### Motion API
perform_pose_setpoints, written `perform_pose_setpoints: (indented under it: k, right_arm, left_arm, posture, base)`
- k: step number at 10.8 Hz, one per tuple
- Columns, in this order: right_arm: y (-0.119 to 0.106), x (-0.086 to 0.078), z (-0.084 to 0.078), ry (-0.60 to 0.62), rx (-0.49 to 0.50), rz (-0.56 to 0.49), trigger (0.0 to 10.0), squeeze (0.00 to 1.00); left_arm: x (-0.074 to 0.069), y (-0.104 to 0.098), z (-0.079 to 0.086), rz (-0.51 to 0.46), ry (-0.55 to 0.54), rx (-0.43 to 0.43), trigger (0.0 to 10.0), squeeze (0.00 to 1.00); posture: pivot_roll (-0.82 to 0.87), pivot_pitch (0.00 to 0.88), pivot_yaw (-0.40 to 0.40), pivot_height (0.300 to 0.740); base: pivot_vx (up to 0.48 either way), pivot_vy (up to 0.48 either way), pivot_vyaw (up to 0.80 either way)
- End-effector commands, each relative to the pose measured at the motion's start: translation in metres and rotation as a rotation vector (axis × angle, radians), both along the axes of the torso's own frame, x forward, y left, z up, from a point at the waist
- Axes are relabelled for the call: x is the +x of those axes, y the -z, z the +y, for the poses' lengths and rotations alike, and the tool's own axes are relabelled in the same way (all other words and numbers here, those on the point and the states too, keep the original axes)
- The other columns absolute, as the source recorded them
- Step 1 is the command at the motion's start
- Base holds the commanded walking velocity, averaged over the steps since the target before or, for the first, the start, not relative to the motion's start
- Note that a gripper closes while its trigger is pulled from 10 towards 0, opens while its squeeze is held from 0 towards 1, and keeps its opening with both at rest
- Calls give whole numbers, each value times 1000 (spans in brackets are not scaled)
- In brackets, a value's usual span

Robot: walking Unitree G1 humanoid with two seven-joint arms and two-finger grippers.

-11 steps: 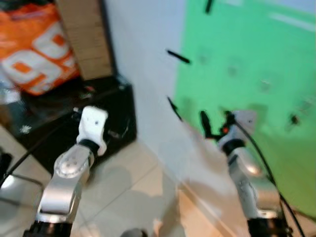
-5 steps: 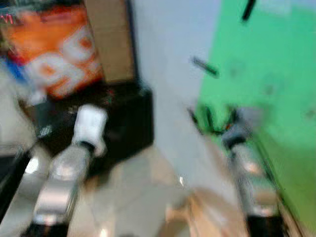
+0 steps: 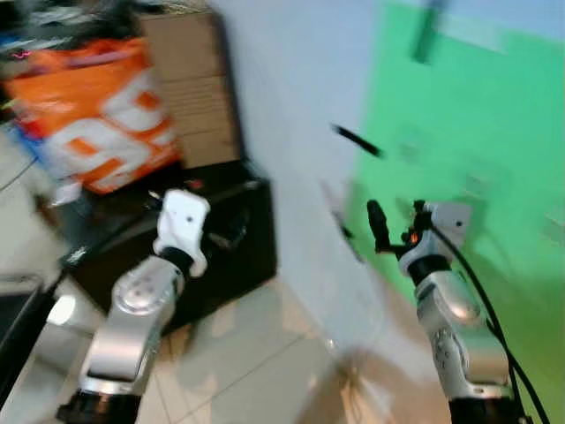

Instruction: Hang keys on a hook

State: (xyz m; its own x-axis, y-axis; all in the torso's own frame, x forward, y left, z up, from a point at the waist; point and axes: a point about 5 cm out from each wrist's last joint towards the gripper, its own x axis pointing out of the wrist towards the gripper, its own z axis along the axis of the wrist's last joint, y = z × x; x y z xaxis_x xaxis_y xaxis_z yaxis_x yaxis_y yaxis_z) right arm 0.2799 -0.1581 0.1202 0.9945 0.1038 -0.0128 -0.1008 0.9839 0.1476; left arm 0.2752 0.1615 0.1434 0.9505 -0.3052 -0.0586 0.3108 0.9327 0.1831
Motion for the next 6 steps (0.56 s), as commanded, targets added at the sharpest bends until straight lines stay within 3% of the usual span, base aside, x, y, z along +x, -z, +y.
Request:
perform_pose_setpoints:
  k: [1, 3, 6]
  right_arm:
    - [-4, 3, 12, -53, 27, -16, 10000, 1000]
    - [-5, 2, 21, -136, 38, -25, 10000, 1000]
    - [-5, 3, 18, -122, 31, -19, 10000, 1000]
  left_arm:
    - [-2, 2, 12, 15, -40, 14, 10000, 0]
    - [-6, 4, 18, 19, -61, 18, 10000, 0]
    - [-8, 4, 19, 19, -70, 19, 10000, 0]
  posture:
    - [22, 0, 21, 740]
    - [32, 0, 12, 740]
    - [42, 0, -4, 740]
  base:
    - [345, 0, 800]
    - [352, 0, 800]
    - [349, 0, 800]
